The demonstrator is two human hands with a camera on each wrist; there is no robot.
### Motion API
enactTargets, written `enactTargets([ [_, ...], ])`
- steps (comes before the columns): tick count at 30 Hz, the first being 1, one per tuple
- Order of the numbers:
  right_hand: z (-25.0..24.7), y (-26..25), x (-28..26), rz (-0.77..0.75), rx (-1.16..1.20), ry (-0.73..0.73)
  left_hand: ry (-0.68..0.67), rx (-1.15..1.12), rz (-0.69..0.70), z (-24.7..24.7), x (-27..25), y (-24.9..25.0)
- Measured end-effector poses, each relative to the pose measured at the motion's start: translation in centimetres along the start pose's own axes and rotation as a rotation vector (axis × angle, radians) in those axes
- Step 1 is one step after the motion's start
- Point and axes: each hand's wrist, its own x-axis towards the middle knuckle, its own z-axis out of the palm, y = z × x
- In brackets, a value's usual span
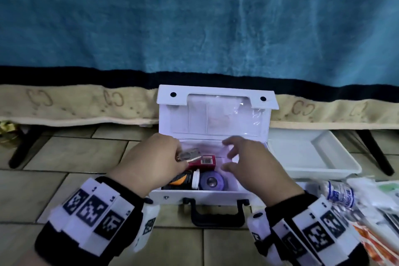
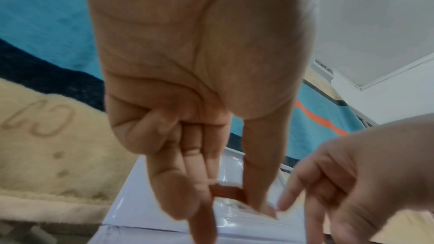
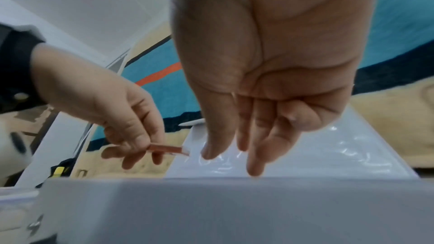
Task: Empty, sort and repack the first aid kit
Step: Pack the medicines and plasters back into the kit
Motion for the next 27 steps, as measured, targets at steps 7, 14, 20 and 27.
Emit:
enactTargets([
  [7, -0.6, -0.8, -0.4, -0.201, 0.093, -0.04, -0.026, -0.034, 0.169, 0.3, 0.8, 1.5],
  [14, 1.0, 0.5, -0.2, -0.08, -0.289, -0.017, -0.284, -0.044, 0.092, 0.1, 1.9, -1.1],
  [20, 2.6, 0.2, -0.1, -0.084, -0.292, -0.048, -0.281, -0.014, 0.113, 1.5, 1.8, -1.7],
  [27, 3.2, 0.6, 0.0, -0.001, -0.353, -0.027, -0.249, -0.007, 0.103, 2.0, 1.5, -1.6],
])
